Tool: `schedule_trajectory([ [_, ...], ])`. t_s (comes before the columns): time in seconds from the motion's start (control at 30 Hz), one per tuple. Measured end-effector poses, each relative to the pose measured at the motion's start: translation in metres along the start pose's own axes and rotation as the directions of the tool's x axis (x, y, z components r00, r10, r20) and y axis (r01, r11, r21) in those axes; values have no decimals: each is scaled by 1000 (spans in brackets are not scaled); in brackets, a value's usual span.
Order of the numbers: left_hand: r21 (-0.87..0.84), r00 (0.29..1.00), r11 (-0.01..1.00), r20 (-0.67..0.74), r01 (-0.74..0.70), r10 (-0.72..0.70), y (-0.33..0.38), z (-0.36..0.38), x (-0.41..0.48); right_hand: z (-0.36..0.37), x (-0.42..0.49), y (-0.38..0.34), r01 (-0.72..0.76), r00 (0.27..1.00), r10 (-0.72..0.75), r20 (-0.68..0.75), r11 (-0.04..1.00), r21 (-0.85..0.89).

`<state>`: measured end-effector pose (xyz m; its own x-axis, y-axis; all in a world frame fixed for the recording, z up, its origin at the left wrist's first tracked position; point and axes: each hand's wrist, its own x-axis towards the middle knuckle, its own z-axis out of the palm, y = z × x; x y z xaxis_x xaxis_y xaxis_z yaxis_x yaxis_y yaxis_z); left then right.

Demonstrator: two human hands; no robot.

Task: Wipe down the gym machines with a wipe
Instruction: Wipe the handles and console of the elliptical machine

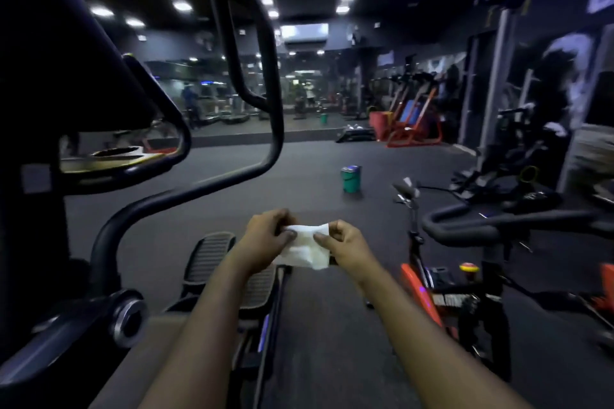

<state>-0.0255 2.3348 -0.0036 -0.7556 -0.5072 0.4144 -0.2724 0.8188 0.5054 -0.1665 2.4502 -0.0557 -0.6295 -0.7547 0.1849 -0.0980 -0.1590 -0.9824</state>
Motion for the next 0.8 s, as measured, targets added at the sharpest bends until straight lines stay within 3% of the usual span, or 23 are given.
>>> schedule_trajectory([
  [0.13, 53, 992, 995, -93, 89, -84, 5, -4, 12, 1, 39, -9, 58, 985, -63, 160, 998, 37],
  [0.33, 93, 980, 982, -129, 164, -152, -11, -7, 61, 13, 107, -5, 55, 969, -78, 233, 993, 104],
  [0.5, 35, 977, 985, -143, 167, -161, -60, 24, 140, 11, 203, 24, 74, 994, -79, 81, 996, 58],
  [0.8, -27, 986, 989, -82, 143, -145, -144, 161, 336, -64, 398, 99, 21, 987, -47, -156, 986, -166],
])
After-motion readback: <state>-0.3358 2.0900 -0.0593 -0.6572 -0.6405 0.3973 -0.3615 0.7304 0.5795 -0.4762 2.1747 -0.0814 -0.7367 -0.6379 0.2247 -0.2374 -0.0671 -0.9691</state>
